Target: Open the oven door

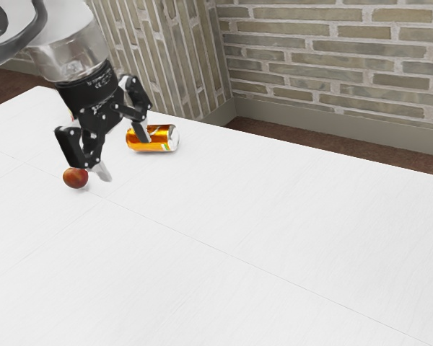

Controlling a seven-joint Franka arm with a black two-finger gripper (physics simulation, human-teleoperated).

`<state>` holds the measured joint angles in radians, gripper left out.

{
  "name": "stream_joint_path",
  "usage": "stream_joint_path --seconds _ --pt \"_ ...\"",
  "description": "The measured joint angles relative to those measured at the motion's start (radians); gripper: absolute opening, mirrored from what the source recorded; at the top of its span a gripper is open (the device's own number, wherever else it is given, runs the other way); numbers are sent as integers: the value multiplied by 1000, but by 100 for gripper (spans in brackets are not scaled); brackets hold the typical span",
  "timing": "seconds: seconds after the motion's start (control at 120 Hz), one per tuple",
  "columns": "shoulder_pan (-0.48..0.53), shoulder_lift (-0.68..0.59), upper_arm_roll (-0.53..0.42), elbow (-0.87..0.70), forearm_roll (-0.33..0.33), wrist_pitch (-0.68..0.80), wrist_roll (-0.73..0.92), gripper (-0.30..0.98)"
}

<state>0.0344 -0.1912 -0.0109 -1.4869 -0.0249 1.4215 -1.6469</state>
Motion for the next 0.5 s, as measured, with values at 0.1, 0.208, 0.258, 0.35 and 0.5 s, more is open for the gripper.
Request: stream_joint_path --seconds 0.1,0.208,0.258,0.35,0.5 --pt "-16 -6 -35 -54 -19 4 -110 69" --pt "-45 -55 -56 -128 -30 28 -212 69" --pt "-84 -120 -55 -166 -29 23 -253 69" --pt "-108 -222 -94 -251 -31 63 -319 69" --pt "-131 -467 -292 -534 -34 345 -407 68"
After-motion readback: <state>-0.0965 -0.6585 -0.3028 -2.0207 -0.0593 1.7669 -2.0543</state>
